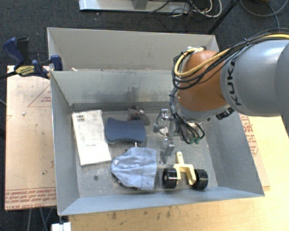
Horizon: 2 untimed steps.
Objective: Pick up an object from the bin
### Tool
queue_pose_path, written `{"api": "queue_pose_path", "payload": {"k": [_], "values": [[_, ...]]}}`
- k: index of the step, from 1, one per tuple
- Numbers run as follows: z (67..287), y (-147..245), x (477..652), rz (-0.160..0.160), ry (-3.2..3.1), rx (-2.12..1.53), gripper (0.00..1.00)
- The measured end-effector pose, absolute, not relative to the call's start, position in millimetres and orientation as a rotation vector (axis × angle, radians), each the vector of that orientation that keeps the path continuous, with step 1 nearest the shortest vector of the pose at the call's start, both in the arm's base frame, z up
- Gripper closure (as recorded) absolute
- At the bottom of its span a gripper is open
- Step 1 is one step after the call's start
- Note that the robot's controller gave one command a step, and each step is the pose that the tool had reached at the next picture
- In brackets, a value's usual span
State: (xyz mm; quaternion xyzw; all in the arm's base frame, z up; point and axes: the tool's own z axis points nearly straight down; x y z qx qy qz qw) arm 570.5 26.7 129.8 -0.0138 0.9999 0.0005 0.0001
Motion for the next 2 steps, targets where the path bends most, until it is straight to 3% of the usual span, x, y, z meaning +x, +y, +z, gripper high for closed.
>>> {"api": "queue_pose_path", "payload": {"k": [1, 2], "values": [[106.6, 70.7, 553.7, -0.001, 3.137, -0.063, 0.00], [89.4, 104.6, 584.9, 0.004, 3.137, -0.210, 0.00]]}}
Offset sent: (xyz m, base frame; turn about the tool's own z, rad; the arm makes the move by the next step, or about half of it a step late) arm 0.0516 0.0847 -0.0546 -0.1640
